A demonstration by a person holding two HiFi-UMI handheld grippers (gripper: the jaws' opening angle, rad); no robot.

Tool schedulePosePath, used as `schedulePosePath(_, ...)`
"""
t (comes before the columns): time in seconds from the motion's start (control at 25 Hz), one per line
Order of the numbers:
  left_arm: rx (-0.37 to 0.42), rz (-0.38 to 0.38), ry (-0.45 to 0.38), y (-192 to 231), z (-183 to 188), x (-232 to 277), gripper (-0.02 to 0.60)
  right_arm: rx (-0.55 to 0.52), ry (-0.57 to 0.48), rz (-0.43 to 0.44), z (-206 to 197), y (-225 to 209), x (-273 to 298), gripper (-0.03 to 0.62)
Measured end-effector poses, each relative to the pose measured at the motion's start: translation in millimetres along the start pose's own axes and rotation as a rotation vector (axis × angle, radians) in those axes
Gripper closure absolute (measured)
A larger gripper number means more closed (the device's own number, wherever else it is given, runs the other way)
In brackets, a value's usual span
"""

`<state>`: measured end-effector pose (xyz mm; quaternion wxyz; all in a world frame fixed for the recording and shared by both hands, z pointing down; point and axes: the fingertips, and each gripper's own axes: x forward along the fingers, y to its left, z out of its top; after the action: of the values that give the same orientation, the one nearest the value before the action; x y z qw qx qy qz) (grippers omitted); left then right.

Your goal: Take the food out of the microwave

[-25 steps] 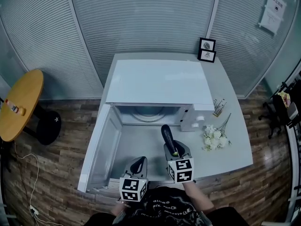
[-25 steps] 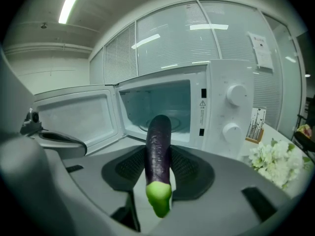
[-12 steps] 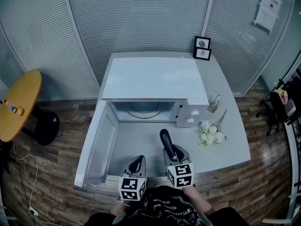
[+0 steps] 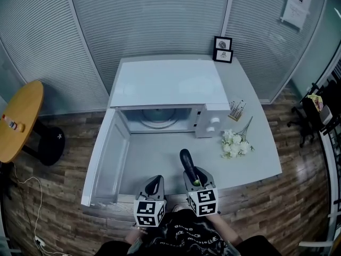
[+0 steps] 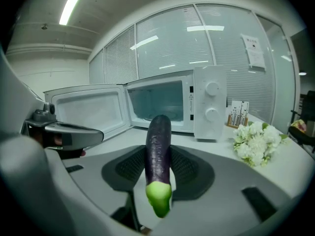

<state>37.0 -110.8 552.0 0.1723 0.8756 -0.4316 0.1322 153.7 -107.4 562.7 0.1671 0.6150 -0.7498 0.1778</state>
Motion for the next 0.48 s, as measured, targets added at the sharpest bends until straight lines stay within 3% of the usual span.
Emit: schedulePosePath(0.48,0.001,0.019,-0.013,-7,-6,-10,0.574,0.011,-0.002,0.005,-15,6,-19,0.439)
